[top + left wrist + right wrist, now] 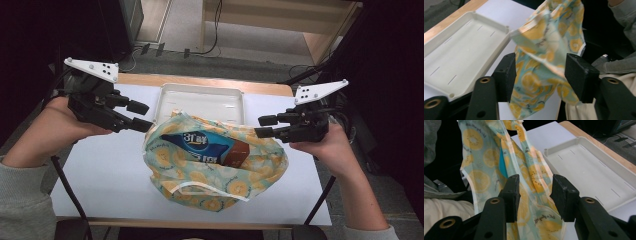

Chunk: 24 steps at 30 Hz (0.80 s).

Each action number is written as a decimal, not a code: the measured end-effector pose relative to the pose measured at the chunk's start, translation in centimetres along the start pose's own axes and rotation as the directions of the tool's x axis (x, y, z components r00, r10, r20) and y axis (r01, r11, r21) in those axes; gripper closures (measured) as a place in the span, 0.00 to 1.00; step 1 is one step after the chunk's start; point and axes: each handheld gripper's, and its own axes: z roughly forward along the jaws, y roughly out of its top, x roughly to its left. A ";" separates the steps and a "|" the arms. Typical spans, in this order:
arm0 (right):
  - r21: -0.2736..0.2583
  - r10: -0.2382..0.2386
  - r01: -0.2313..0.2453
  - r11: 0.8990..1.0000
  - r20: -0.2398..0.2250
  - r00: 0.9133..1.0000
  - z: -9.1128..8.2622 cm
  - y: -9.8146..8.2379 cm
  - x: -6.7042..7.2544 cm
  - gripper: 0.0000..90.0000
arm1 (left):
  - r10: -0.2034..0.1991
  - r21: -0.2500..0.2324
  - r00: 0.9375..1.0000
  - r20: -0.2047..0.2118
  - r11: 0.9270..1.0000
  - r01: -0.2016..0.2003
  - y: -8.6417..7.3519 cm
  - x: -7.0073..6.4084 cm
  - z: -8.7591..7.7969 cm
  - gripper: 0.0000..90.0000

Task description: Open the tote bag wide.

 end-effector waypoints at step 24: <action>0.030 -0.022 0.023 0.999 -0.021 1.000 1.3 -1.1 1.2 0.56 | 0.003 0.082 0.999 -0.050 0.997 0.001 -0.1 -0.5 2.6 0.97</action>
